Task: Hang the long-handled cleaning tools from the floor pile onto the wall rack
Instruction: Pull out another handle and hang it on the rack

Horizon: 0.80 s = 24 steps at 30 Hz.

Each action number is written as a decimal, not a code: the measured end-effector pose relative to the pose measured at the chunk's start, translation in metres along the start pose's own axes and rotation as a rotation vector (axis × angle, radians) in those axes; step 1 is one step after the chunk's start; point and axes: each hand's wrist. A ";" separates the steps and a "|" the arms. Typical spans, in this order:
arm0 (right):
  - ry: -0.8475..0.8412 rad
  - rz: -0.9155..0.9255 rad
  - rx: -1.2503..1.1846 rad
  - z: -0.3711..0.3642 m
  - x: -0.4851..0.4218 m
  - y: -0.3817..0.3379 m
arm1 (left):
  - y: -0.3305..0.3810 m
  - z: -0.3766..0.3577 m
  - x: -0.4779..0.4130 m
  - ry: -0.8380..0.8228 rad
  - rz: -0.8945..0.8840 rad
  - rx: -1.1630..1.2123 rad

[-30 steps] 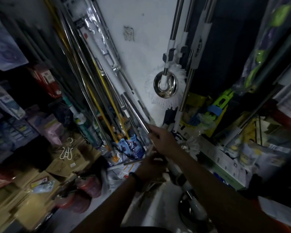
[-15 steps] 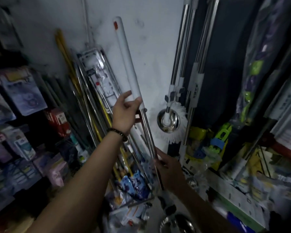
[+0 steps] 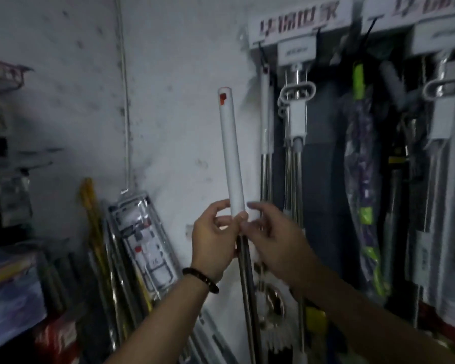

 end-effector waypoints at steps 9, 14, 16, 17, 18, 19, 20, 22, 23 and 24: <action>0.256 0.164 0.142 0.037 -0.129 -0.074 | 0.061 -0.036 -0.099 -0.062 -0.220 -0.128; 0.297 0.147 0.185 0.046 -0.182 -0.073 | 0.071 -0.055 -0.148 -0.033 -0.283 -0.155; 0.311 0.136 0.179 0.050 -0.202 -0.066 | 0.070 -0.065 -0.163 -0.016 -0.316 -0.183; 0.318 0.134 0.169 0.053 -0.212 -0.061 | 0.069 -0.070 -0.170 -0.011 -0.321 -0.197; 0.326 0.136 0.158 0.055 -0.221 -0.055 | 0.067 -0.075 -0.178 -0.010 -0.319 -0.209; 0.332 0.142 0.151 0.057 -0.230 -0.049 | 0.066 -0.079 -0.186 -0.007 -0.314 -0.217; 0.336 0.151 0.156 0.057 -0.240 -0.043 | 0.065 -0.083 -0.194 -0.001 -0.306 -0.223; 0.336 0.163 0.189 0.057 -0.258 -0.030 | 0.060 -0.091 -0.208 0.010 -0.283 -0.229; 0.333 0.160 0.201 0.055 -0.266 -0.022 | 0.057 -0.094 -0.214 0.016 -0.269 -0.227; 0.326 0.154 0.208 0.054 -0.273 -0.016 | 0.054 -0.096 -0.219 0.024 -0.254 -0.221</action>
Point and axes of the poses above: each hand's wrist, its own x-axis away from the middle knuckle, its own z-axis out of the back of the hand, y = z × x
